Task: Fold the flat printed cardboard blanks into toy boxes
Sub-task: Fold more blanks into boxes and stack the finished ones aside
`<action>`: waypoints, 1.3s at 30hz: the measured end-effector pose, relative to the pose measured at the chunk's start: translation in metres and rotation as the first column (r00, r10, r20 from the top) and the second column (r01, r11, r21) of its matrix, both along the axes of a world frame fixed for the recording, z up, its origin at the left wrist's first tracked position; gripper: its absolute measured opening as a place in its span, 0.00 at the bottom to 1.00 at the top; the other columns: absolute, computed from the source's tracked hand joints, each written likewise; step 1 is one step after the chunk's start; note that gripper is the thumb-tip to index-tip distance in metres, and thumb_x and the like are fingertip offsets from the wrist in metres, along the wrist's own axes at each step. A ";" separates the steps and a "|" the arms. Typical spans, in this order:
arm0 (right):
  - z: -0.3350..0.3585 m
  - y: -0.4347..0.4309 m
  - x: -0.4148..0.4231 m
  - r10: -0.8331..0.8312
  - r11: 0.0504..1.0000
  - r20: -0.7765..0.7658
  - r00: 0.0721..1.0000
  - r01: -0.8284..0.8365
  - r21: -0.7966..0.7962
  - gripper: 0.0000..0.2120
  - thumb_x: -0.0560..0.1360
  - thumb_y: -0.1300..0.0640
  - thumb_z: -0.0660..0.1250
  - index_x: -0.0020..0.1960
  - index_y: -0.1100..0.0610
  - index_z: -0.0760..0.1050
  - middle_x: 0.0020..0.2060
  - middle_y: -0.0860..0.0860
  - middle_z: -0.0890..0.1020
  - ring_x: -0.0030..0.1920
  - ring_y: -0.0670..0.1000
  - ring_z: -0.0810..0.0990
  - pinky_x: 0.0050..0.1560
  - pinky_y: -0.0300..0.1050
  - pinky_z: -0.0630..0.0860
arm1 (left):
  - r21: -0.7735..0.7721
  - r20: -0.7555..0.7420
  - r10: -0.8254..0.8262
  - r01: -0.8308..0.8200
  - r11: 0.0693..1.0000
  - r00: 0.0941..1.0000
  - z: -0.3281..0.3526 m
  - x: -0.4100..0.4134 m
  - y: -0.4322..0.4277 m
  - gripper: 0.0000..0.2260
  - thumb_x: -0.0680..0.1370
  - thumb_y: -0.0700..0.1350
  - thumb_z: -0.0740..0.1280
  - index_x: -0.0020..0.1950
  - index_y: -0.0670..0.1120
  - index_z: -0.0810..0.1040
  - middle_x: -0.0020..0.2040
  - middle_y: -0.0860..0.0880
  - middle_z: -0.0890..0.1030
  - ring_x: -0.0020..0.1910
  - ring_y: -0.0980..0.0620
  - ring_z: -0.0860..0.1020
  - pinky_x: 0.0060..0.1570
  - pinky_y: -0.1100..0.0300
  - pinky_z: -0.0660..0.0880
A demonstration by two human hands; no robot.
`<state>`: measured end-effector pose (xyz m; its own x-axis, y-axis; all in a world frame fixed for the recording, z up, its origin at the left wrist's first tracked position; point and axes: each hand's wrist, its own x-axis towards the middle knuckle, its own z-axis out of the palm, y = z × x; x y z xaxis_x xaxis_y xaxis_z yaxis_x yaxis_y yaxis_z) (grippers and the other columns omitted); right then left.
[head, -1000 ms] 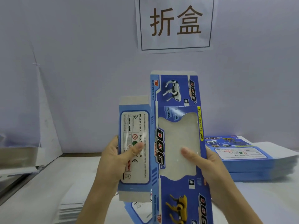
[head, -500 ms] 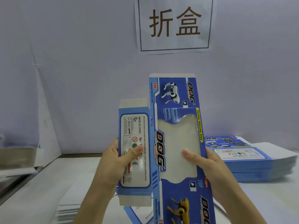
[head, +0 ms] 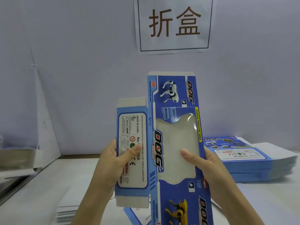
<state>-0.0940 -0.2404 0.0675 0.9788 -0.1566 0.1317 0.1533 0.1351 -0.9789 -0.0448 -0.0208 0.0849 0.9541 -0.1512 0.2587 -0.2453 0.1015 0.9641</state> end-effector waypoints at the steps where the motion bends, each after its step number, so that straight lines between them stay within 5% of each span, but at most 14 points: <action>1: 0.000 0.000 0.000 0.003 1.000 -0.002 1.000 -0.003 -0.002 0.30 0.57 0.46 0.74 0.56 0.55 0.76 0.43 0.56 0.86 0.42 0.58 0.86 0.39 0.50 0.82 | 0.002 0.007 0.009 -0.009 1.000 1.000 0.000 0.000 0.000 0.22 0.62 0.51 0.71 0.55 0.50 0.76 0.44 0.49 0.86 0.39 0.48 0.85 0.29 0.58 0.79; 7: 0.006 0.004 -0.004 -0.016 0.998 0.020 1.000 0.015 0.069 0.25 0.60 0.48 0.73 0.56 0.55 0.77 0.42 0.55 0.86 0.39 0.58 0.86 0.31 0.45 0.81 | 0.075 0.080 0.057 -0.063 0.995 0.995 0.003 -0.004 -0.004 0.22 0.64 0.56 0.70 0.57 0.55 0.73 0.48 0.52 0.85 0.42 0.54 0.84 0.31 0.61 0.79; 11: 0.008 0.018 -0.006 -0.086 0.994 0.132 0.988 0.075 0.085 0.20 0.64 0.50 0.72 0.55 0.54 0.78 0.42 0.52 0.87 0.39 0.55 0.86 0.30 0.43 0.80 | 0.337 0.260 0.103 -0.190 0.922 0.960 0.003 -0.017 -0.019 0.32 0.66 0.66 0.66 0.68 0.68 0.58 0.63 0.69 0.64 0.60 0.73 0.68 0.57 0.68 0.70; 14: 0.009 0.036 -0.010 -0.037 0.998 0.314 0.949 0.052 -0.041 0.25 0.67 0.52 0.76 0.63 0.52 0.76 0.52 0.50 0.84 0.49 0.50 0.85 0.41 0.40 0.80 | 0.365 0.273 -0.127 0.020 0.931 0.954 0.000 -0.028 -0.030 0.42 0.62 0.75 0.66 0.73 0.69 0.54 0.72 0.68 0.60 0.70 0.66 0.61 0.67 0.63 0.67; 17: 0.005 0.047 -0.016 0.142 0.956 0.413 0.900 -0.016 -0.293 0.30 0.67 0.45 0.71 0.69 0.41 0.71 0.64 0.40 0.70 0.64 0.40 0.74 0.55 0.37 0.77 | 0.184 0.119 -0.301 0.277 0.943 0.946 -0.001 -0.034 -0.036 0.49 0.57 0.72 0.73 0.74 0.62 0.59 0.67 0.57 0.75 0.64 0.53 0.76 0.60 0.51 0.77; 19: 0.006 0.049 -0.018 0.198 0.940 0.419 0.886 -0.051 -0.336 0.23 0.70 0.46 0.70 0.64 0.38 0.75 0.64 0.36 0.70 0.65 0.37 0.71 0.55 0.36 0.77 | -0.011 0.027 -0.239 0.239 0.971 0.971 -0.001 -0.031 -0.034 0.39 0.61 0.68 0.74 0.68 0.56 0.70 0.57 0.52 0.82 0.55 0.47 0.82 0.53 0.47 0.80; 23: 0.014 0.031 -0.015 -0.071 0.991 0.486 0.871 0.117 -0.066 0.13 0.73 0.59 0.70 0.57 0.50 0.80 0.55 0.50 0.83 0.55 0.46 0.82 0.45 0.39 0.81 | -0.179 0.003 -0.067 0.067 0.982 0.998 0.002 -0.012 -0.011 0.21 0.67 0.55 0.69 0.57 0.50 0.77 0.47 0.46 0.85 0.44 0.45 0.85 0.39 0.49 0.82; 26: 0.014 0.005 -0.011 -0.344 0.906 0.501 0.794 0.420 -0.044 0.16 0.73 0.59 0.68 0.60 0.48 0.78 0.56 0.49 0.83 0.57 0.49 0.81 0.56 0.51 0.79 | -0.208 -0.007 -0.142 0.137 0.968 0.990 0.001 -0.005 0.005 0.21 0.67 0.54 0.70 0.58 0.50 0.78 0.50 0.43 0.85 0.45 0.41 0.84 0.39 0.47 0.82; 30: 0.020 -0.010 -0.017 -0.202 0.956 0.518 0.831 0.283 -0.081 0.15 0.74 0.47 0.69 0.61 0.40 0.77 0.56 0.40 0.82 0.56 0.43 0.81 0.50 0.35 0.78 | -0.194 0.015 -0.196 0.195 0.961 0.980 -0.003 -0.005 0.000 0.17 0.68 0.54 0.69 0.57 0.55 0.79 0.52 0.43 0.84 0.44 0.43 0.84 0.36 0.52 0.81; 34: 0.018 0.001 -0.020 -0.009 0.991 0.475 0.880 0.072 -0.115 0.19 0.66 0.43 0.67 0.57 0.34 0.77 0.54 0.42 0.83 0.54 0.45 0.82 0.44 0.35 0.79 | -0.078 0.030 -0.254 0.256 0.964 0.967 -0.002 -0.008 -0.011 0.22 0.73 0.57 0.70 0.64 0.53 0.74 0.54 0.45 0.84 0.50 0.43 0.83 0.43 0.52 0.80; 39: 0.020 0.011 -0.019 0.019 0.977 0.496 0.868 0.088 -0.192 0.27 0.68 0.50 0.71 0.65 0.35 0.71 0.61 0.35 0.78 0.61 0.37 0.76 0.52 0.28 0.74 | 0.018 0.092 -0.229 0.228 0.973 0.969 0.002 -0.012 -0.009 0.47 0.53 0.67 0.76 0.70 0.58 0.67 0.55 0.49 0.83 0.51 0.47 0.83 0.41 0.62 0.80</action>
<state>-0.1129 -0.2292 0.0875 0.7719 -0.1063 0.6268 0.6229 -0.0708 -0.7791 -0.0570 -0.0293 0.0873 0.8659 -0.3644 0.3427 -0.3048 0.1587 0.9391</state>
